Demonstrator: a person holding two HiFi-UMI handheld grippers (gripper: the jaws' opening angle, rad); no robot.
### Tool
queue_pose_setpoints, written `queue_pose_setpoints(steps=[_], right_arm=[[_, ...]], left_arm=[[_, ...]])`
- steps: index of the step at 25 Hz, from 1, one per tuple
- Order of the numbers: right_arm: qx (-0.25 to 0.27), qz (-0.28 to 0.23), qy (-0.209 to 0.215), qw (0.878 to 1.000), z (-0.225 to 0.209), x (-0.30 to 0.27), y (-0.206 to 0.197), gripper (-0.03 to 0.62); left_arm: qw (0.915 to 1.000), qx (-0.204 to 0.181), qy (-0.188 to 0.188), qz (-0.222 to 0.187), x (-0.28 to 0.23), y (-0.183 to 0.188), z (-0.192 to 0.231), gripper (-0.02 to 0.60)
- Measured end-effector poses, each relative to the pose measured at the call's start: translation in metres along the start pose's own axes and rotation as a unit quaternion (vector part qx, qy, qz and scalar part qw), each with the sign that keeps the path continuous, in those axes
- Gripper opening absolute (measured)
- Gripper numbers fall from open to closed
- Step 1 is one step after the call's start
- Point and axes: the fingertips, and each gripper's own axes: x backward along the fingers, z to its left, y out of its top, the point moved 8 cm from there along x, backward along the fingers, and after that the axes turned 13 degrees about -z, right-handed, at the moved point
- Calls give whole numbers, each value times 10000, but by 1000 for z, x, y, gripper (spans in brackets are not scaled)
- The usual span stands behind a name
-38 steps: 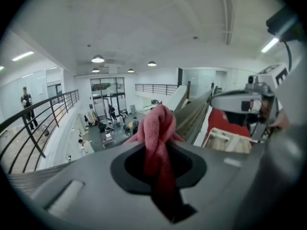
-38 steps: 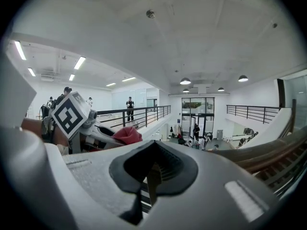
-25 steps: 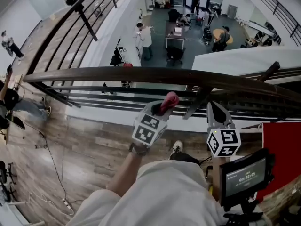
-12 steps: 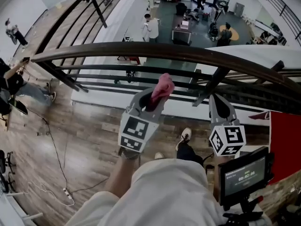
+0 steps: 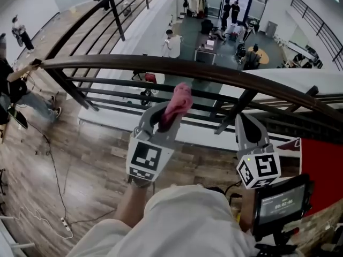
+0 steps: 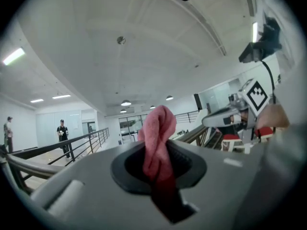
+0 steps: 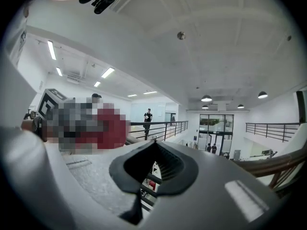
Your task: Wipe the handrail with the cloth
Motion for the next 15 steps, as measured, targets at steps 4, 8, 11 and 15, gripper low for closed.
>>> queue_pose_setpoints(steps=[4, 8, 11, 15], right_arm=[[116, -147, 147, 9997, -13, -10, 9, 3], [137, -249, 154, 9995, -12, -7, 21, 2], [-3, -252, 193, 9995, -15, -7, 23, 2], [-56, -289, 214, 9993, -16, -1, 26, 2]], left_arm=[[9999, -41, 152, -67, -15, 4, -1, 75], [9996, -19, 263, -134, -12, 12, 1, 75], [9995, -3, 271, -141, -14, 15, 1, 75], [9996, -10, 238, -160, -15, 19, -5, 75]])
